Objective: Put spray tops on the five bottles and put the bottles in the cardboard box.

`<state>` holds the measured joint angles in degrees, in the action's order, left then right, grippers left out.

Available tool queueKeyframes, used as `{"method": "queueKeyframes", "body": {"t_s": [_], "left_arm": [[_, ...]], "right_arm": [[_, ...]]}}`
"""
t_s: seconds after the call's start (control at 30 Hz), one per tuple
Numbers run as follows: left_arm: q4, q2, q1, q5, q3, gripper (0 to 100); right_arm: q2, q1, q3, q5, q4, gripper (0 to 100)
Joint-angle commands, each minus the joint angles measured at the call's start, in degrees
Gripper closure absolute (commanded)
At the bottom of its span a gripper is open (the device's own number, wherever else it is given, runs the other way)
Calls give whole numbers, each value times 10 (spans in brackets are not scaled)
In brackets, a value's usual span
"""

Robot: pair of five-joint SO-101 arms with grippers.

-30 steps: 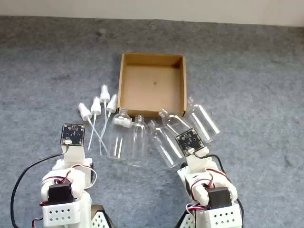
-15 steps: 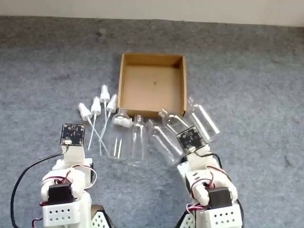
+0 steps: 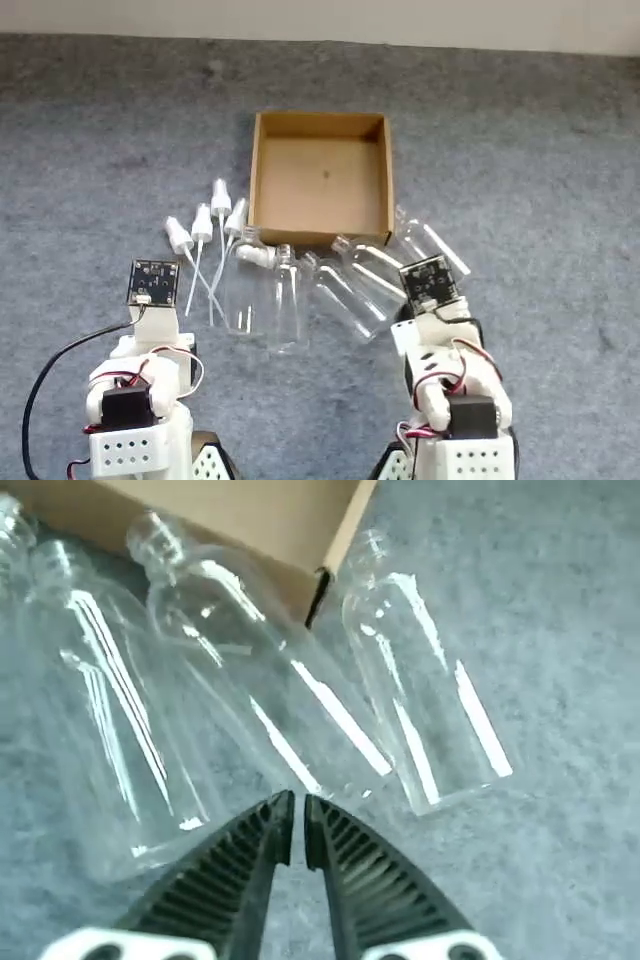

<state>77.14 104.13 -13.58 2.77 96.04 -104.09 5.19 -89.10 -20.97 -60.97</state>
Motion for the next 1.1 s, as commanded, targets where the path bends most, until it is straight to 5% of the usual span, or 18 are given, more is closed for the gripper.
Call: {"method": "queueKeyframes", "body": {"t_s": [0.0,0.17,0.37,0.67,1.07], "left_arm": [[0,2,-5,0,11,995],[0,2,-5,0,11,995],[0,2,-5,0,11,995],[0,2,-5,0,11,995],[0,2,-5,0,11,995]], "right_arm": [[5,-9,107,4,-22,988],[124,-36,205,3,-4,988],[455,-36,391,-66,-13,984],[900,0,768,-120,-170,802],[1193,47,1041,-118,-240,673]]}}
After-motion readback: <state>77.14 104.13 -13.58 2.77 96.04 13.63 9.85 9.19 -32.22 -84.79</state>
